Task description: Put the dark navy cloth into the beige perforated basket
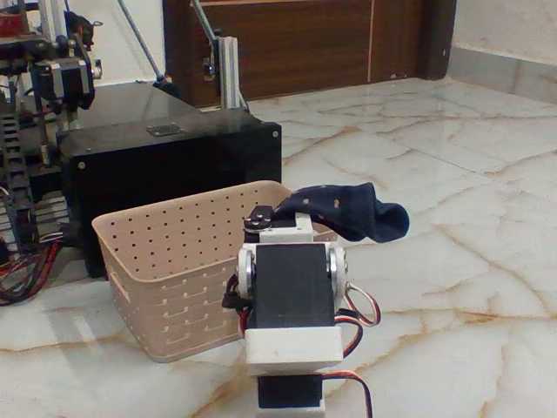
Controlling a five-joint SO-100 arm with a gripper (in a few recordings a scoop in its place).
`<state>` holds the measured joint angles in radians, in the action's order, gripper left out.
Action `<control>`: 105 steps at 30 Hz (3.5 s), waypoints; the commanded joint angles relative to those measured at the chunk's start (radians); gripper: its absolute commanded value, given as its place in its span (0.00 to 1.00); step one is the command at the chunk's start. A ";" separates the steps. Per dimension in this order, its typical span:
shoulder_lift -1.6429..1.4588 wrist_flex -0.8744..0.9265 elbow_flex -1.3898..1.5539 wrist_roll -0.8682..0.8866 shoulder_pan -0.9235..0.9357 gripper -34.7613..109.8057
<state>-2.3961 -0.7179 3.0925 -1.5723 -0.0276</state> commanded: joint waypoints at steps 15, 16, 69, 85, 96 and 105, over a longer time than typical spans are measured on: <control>0.094 0.078 -0.183 -0.018 -0.012 0.24; 0.135 0.110 -0.250 -0.023 -0.021 0.24; 0.969 1.571 -1.913 1.198 -0.261 0.27; 0.526 1.075 -1.198 0.712 -0.156 0.24; 0.104 0.377 -0.376 0.367 -0.110 0.24; -0.031 0.202 -0.098 0.129 -0.063 0.24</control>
<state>-2.4007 -0.5001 2.9943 -1.4220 -0.0966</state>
